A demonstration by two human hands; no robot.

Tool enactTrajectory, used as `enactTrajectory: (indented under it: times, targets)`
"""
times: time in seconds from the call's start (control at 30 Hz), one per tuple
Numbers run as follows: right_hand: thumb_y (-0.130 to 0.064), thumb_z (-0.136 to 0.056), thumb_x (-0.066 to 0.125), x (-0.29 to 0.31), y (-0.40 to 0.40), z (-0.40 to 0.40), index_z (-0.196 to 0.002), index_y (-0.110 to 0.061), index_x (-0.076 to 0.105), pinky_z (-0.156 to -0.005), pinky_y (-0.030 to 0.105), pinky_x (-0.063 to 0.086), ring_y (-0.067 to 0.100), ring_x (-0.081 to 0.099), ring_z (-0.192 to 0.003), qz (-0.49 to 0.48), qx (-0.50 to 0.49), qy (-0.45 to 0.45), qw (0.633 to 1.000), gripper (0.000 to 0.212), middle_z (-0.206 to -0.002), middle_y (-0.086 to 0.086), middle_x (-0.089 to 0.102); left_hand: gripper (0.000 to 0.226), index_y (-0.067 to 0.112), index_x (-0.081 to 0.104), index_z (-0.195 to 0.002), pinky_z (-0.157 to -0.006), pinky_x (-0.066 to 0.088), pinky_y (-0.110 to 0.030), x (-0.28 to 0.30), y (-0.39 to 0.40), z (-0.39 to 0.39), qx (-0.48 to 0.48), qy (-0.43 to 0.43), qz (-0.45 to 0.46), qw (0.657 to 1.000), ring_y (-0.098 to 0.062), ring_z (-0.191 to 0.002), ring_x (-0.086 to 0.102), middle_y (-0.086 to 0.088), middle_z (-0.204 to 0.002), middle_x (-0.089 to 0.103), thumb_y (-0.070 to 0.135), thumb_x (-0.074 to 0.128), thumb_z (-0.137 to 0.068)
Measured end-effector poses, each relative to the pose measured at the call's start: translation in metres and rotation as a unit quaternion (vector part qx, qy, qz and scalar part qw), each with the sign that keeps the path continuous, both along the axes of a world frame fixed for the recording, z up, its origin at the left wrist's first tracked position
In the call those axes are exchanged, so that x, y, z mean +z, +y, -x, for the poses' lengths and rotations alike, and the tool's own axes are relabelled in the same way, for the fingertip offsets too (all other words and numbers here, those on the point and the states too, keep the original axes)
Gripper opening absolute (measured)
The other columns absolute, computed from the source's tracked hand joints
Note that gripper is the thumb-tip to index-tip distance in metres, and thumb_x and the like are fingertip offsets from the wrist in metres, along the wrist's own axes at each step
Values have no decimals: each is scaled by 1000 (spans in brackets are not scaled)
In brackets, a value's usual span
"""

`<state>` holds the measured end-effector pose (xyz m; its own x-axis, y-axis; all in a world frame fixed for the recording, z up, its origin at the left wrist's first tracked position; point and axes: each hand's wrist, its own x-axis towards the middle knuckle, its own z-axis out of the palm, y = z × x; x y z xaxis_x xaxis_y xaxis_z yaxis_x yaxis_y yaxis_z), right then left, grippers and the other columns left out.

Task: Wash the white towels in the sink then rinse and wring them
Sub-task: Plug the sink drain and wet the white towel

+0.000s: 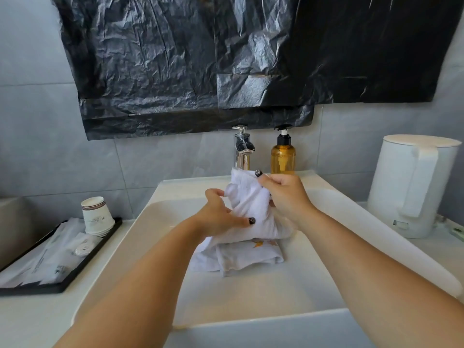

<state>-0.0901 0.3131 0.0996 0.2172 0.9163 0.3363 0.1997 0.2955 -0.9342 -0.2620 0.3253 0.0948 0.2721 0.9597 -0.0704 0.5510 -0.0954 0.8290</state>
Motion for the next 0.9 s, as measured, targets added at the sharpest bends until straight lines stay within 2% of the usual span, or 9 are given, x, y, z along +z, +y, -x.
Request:
enactTrajectory:
  times: [0.07, 0.2, 0.37, 0.5, 0.57, 0.7, 0.77, 0.83, 0.9]
  targets:
    - [-33, -94, 61, 2, 0, 0, -74, 7, 57, -67, 34, 38, 18, 44, -70, -21, -14, 24, 999, 45, -70, 6, 44, 58, 22, 36, -122, -83, 52, -32, 3, -1, 0, -1, -35, -20, 999, -21, -96, 64, -8, -107, 67, 29, 78, -83]
    - [-33, -95, 56, 8, 1, -3, -84, 10, 55, -64, 33, 34, 18, 41, -71, -60, -91, 84, 990, 44, -73, 7, 44, 6, 6, 67, -93, -61, 49, -28, 16, 1, 8, 6, -264, -5, 964, -24, -71, 59, -17, -85, 65, 12, 68, -91]
    - [-28, -98, 54, 14, 1, -11, -87, 10, 58, -62, 33, 44, 17, 47, -63, -69, -130, 137, 980, 40, -72, 11, 50, 27, 13, 55, -69, -58, 37, -29, 31, 11, 23, 252, -384, -117, 880, -19, -67, 47, -7, -67, 51, 18, 58, -96]
    - [-26, -100, 51, 5, 0, -4, -87, -7, 67, -51, 24, 48, 16, 63, -58, -1, -110, 66, 992, 28, -80, 12, 68, 15, 22, 53, -83, -64, 43, -21, 44, 9, 41, 356, -470, -213, 779, -9, -70, 50, 5, -78, 54, 22, 52, -98]
    - [-25, -101, 50, -3, 1, 5, -93, -9, 66, -53, 27, 54, 21, 68, -66, 60, -62, 50, 995, 24, -88, 13, 70, 7, 21, 55, -101, -70, 43, -19, 44, 4, 42, 352, -406, -261, 802, -5, -76, 51, 7, -91, 56, 19, 52, -96]
    - [-19, -103, 48, -6, -3, 13, -100, -4, 66, -63, 30, 57, 23, 72, -75, 114, 78, 111, 984, 24, -92, 15, 73, 78, 31, 44, -140, -95, 42, -27, 28, 1, 32, 151, -75, -214, 962, -16, -110, 48, -3, -127, 41, 43, 83, -74]
    - [-15, -103, 46, -1, -6, 16, -100, -3, 66, -63, 28, 56, 21, 73, -78, 81, 123, 157, 977, 23, -91, 13, 74, 105, 40, 32, -147, -105, 40, -37, 16, -1, 22, 38, 143, -131, 980, -25, -127, 38, -7, -136, 29, 63, 84, -58]
    - [-13, -102, 47, 2, -8, 16, -97, -4, 67, -65, 29, 57, 20, 73, -80, 54, 135, 168, 975, 23, -91, 11, 74, 88, 35, 44, -134, -102, 43, -43, 6, 0, 12, -19, 313, -121, 942, -30, -123, 39, -10, -129, 35, 69, 78, -60]
    - [-16, -101, 49, 4, -9, 16, -98, -7, 68, -68, 32, 58, 24, 73, -82, 44, 112, 137, 983, 21, -94, 12, 74, 33, 28, 57, -94, -85, 49, -36, 1, 8, 9, 4, 298, -177, 938, -29, -103, 52, -12, -115, 52, 52, 71, -77]
